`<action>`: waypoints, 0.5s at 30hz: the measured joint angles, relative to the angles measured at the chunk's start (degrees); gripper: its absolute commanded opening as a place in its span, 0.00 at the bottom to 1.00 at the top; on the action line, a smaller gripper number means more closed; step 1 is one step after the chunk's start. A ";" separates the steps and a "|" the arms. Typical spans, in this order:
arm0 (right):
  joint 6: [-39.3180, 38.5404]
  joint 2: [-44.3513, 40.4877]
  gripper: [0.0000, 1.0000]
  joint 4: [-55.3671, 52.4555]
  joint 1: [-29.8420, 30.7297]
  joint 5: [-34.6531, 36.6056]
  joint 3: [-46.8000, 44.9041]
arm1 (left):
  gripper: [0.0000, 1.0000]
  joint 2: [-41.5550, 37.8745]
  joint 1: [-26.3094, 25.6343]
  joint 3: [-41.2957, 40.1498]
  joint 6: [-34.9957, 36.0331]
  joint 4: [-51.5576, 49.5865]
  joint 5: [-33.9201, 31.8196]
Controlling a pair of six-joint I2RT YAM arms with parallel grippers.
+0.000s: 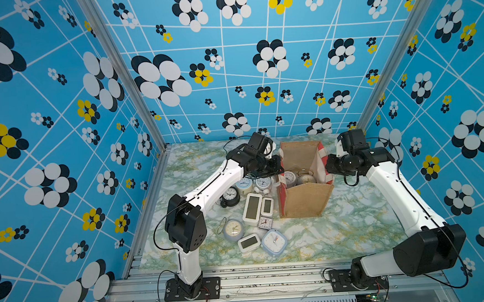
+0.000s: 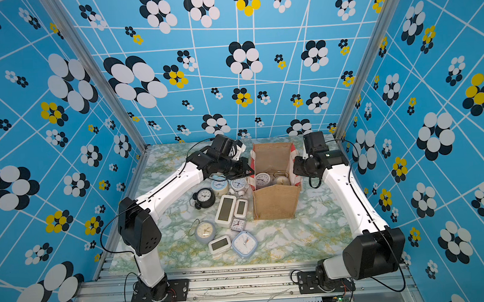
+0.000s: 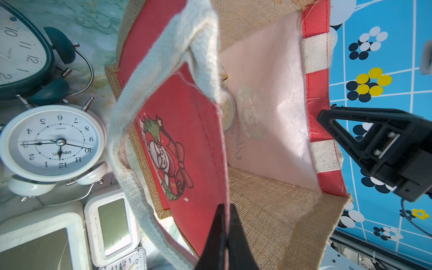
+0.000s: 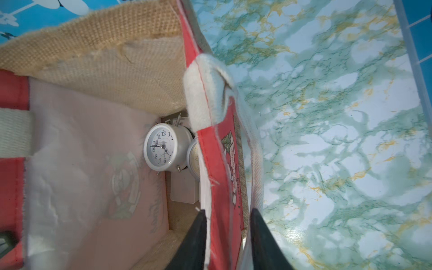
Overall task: Put the alarm clock into the canvas bag
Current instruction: Adjust the canvas bag at the center of the board.
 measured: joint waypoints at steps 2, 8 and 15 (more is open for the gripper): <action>0.00 0.00 0.04 0.09 0.00 -0.96 0.00 | 0.00 0.00 0.00 0.00 0.00 -0.04 0.26; 0.46 -1.09 0.00 -0.28 -0.04 -2.23 -0.02 | 0.00 0.00 -0.11 0.00 0.00 -0.26 0.66; 0.59 -6.25 0.00 -4.39 -0.04 -3.08 -0.83 | 0.00 -0.22 -0.90 0.09 0.00 -1.33 0.63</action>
